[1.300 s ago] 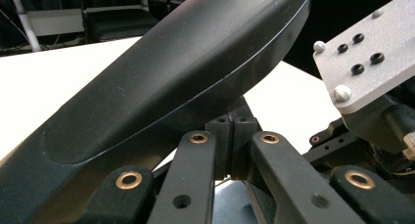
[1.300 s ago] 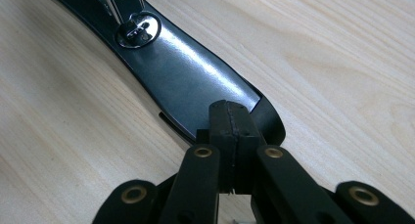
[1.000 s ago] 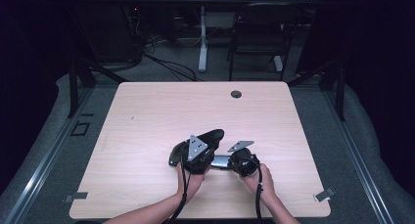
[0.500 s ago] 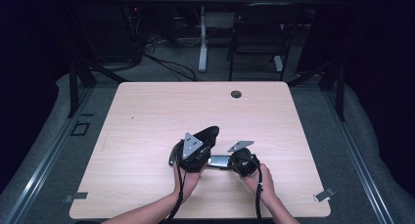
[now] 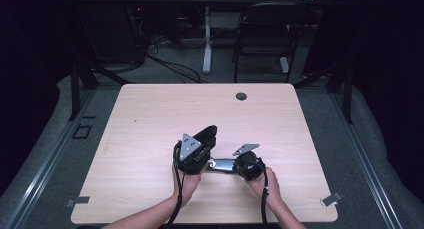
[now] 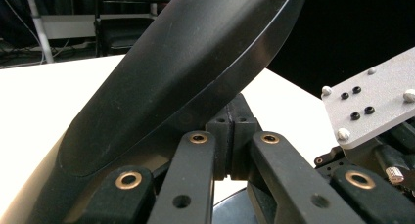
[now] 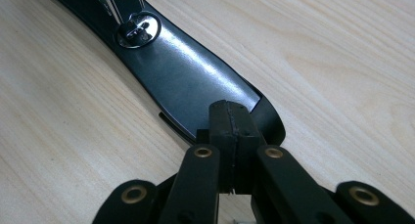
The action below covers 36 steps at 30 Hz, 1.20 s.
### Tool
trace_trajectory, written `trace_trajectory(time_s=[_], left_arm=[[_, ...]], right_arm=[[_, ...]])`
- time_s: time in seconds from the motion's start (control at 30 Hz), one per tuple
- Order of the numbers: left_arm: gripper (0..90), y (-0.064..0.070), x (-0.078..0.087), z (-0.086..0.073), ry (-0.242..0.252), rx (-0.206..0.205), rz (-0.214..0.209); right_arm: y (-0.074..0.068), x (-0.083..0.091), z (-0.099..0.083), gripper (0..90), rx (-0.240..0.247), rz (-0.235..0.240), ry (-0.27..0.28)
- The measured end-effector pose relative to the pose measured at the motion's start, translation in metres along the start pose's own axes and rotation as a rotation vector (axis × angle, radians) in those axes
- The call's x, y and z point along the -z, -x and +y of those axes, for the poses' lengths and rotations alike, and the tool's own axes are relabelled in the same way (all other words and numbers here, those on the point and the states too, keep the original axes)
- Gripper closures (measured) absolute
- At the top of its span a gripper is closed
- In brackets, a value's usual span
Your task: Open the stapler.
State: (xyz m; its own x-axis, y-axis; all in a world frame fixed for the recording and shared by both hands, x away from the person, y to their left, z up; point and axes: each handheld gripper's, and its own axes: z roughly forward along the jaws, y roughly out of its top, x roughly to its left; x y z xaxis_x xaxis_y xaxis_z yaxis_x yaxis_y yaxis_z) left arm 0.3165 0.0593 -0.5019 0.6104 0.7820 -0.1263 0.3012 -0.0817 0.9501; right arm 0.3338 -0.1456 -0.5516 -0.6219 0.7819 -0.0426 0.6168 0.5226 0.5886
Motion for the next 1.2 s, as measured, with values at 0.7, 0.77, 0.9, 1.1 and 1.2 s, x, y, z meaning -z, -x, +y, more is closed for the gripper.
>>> trace_trajectory(time_s=[0.7, 0.77, 0.9, 1.1, 1.2], left_arm=[[90.0, -0.007, 0.008, 0.004, 0.027, 0.02, 0.03], [90.0, -0.008, 0.009, 0.004, 0.021, 0.032, 0.036], [90.0, -0.009, 0.011, 0.006, 0.007, 0.032, 0.049], [90.0, -0.011, 0.013, 0.007, 0.01, 0.045, 0.045], [90.0, -0.013, 0.015, 0.008, 0.011, 0.045, 0.047]], right_arm=[[0.0, 0.0, 0.0, 90.0, -0.002, 0.005, 0.004], [0.0, 0.0, 0.0, 90.0, 0.003, -0.003, -0.001], [0.0, 0.0, 0.0, 90.0, 0.002, -0.001, 0.001], [0.001, 0.0, 0.0, 90.0, -0.001, 0.0, 0.001], [0.001, 0.0, -0.001, 90.0, -0.002, 0.001, -0.001]])
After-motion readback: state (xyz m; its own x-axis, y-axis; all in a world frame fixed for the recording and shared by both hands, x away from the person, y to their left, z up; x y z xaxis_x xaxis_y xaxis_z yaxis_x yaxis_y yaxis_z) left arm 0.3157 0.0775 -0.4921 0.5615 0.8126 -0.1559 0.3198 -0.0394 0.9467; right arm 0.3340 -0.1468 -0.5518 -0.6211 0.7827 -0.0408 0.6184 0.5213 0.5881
